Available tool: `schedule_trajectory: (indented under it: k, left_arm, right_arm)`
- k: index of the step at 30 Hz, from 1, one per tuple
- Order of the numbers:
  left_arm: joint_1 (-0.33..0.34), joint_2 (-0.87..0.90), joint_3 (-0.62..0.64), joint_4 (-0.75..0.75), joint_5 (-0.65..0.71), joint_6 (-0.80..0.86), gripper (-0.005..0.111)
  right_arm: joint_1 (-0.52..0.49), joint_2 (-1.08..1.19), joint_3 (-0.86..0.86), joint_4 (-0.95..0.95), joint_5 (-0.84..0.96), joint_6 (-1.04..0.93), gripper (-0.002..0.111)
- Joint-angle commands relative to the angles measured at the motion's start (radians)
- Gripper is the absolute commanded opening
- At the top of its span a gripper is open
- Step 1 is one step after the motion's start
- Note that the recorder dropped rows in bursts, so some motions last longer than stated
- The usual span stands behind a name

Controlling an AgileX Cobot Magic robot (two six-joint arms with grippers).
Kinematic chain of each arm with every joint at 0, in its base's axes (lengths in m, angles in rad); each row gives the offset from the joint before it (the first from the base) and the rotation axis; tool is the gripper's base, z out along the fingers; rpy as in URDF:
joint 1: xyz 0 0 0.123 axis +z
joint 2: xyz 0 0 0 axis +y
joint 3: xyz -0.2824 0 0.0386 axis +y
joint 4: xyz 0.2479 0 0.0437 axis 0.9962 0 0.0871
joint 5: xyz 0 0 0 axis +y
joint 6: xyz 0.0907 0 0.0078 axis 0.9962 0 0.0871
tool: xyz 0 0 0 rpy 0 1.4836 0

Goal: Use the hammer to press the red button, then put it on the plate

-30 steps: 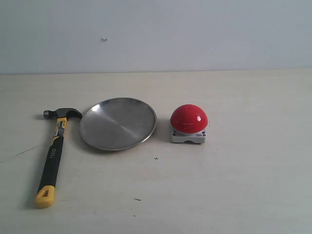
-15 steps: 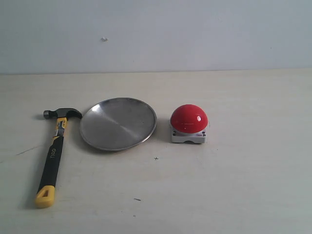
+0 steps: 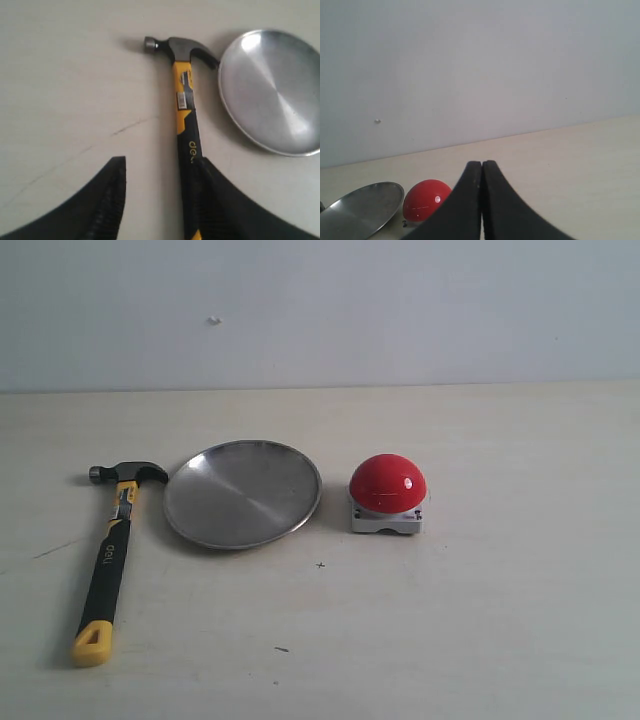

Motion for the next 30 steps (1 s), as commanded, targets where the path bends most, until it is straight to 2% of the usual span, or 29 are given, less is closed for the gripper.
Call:
schedule_trajectory:
  k: [1, 6, 10, 14, 17, 21, 23, 26, 28, 30]
  left_arm:
    - [-0.006, 0.121, -0.063, -0.02, 0.086, 0.008, 0.045]
    - [-0.006, 0.318, -0.21, -0.029, 0.23, -0.025, 0.045]
    - [-0.006, 0.436, -0.304, -0.028, 0.258, -0.041, 0.045]
    - [-0.006, 0.545, -0.428, -0.026, 0.358, -0.008, 0.044]
    - [-0.006, 0.568, -0.458, -0.062, 0.333, -0.004, 0.044]
    - [-0.006, 0.57, -0.46, -0.076, 0.234, 0.009, 0.044]
    - [-0.006, 0.571, -0.46, -0.079, 0.236, 0.017, 0.044]
    - [-0.006, 0.572, -0.47, -0.08, 0.257, 0.013, 0.048]
    - [-0.006, 0.575, -0.488, -0.069, 0.302, -0.027, 0.058]
    - [-0.01, 0.591, -0.538, -0.029, 0.405, -0.077, 0.06]
  right_arm:
    - [-0.006, -0.005, 0.004, 0.002, -0.002, -0.009, 0.0]
    - [-0.006, -0.005, 0.004, 0.002, -0.002, -0.009, 0.0]
    - [-0.006, -0.005, 0.004, 0.002, -0.002, -0.009, 0.0]
    - [-0.006, -0.005, 0.004, 0.002, -0.002, -0.009, 0.0]
    - [-0.006, -0.005, 0.004, 0.002, -0.002, -0.009, 0.0]
    - [-0.006, -0.005, 0.004, 0.002, -0.002, -0.009, 0.0]
    - [-0.006, -0.005, 0.004, 0.002, -0.002, -0.009, 0.0]
    - [-0.006, -0.005, 0.004, 0.002, -0.002, -0.009, 0.0]
    - [-0.006, -0.005, 0.004, 0.002, -0.002, -0.009, 0.0]
    - [-0.006, -0.005, 0.004, 0.002, -0.002, -0.009, 0.0]
